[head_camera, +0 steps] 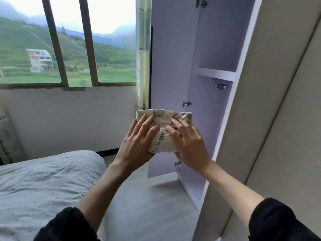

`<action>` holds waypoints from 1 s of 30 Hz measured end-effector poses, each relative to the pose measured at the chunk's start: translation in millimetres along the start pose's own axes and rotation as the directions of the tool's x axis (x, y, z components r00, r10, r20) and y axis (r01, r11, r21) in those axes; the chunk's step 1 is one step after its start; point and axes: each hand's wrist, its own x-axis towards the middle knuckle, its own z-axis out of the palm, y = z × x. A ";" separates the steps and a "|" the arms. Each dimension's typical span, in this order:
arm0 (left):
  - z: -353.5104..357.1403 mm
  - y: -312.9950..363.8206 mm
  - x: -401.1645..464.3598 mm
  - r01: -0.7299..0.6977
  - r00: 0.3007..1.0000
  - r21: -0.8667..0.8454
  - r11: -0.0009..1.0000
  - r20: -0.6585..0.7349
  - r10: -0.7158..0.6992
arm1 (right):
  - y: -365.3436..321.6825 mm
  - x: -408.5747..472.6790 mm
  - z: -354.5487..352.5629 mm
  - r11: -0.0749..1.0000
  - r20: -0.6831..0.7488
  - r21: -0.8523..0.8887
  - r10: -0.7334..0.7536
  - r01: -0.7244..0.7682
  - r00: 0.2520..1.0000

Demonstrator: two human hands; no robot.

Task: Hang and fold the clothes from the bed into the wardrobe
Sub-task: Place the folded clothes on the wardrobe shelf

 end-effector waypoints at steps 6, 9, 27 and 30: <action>75.9 -92.7 77.9 0.010 1.000 -0.053 0.999 0.012 -0.010 | 52.1 81.9 98.0 0.996 0.009 -0.059 0.072 -0.072 0.997; 118.8 -129.9 125.5 -0.018 1.000 -0.039 0.999 0.007 0.018 | 88.2 118.6 145.0 0.989 -0.019 -0.079 0.121 -0.122 0.992; 377.5 -202.2 472.1 -0.265 0.960 -0.215 0.940 -0.151 0.236 | 420.9 263.1 285.6 0.870 -0.134 -0.461 0.125 -0.174 0.983; 416.5 -160.7 523.6 -0.353 0.933 -0.337 0.873 -0.200 0.300 | 477.2 248.2 263.6 0.803 -0.070 -0.560 0.200 -0.204 0.977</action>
